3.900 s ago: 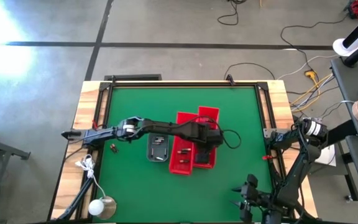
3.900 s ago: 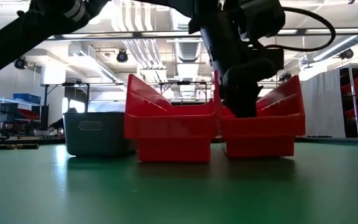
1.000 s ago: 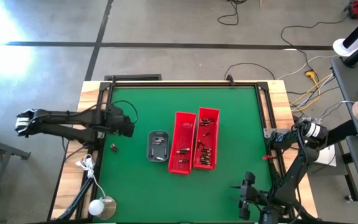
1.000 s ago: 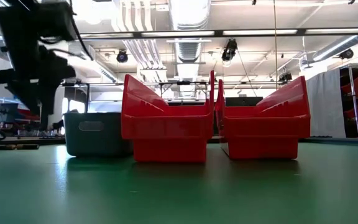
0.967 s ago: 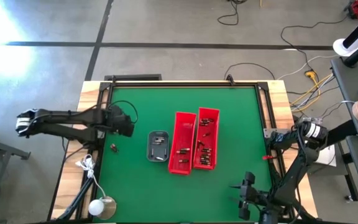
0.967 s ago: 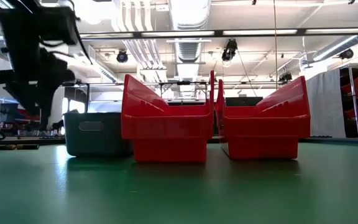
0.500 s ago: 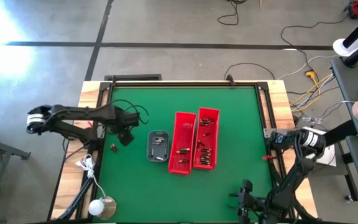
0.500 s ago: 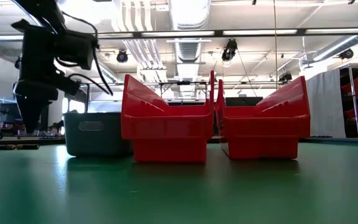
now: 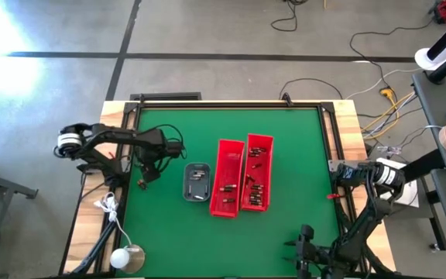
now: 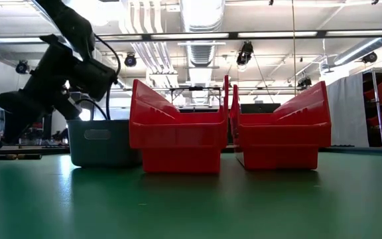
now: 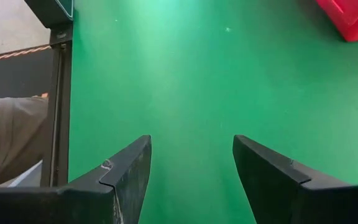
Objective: Sort batteries
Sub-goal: Put the small black battery into the right red bin
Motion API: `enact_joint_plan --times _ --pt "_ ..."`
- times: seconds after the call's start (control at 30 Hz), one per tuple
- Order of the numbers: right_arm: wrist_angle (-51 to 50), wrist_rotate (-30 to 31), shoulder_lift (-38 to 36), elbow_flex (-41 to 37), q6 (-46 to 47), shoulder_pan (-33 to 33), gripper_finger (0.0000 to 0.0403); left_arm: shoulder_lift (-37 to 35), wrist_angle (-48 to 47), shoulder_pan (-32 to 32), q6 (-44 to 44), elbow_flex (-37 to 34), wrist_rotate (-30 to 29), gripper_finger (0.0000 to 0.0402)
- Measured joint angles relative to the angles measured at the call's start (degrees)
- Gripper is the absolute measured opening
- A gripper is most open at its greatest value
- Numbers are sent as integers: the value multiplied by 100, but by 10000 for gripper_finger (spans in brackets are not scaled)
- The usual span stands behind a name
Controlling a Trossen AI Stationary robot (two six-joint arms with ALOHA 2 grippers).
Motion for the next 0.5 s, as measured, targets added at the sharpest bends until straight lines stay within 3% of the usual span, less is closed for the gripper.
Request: enact_joint_plan --times 0.3,0.5 --pt "-26 0 0 0 -66 0 219 58 199 71 312 220 224 157" --pt "-42 2 0 0 -1 0 219 121 403 57 1876 594 179 157"
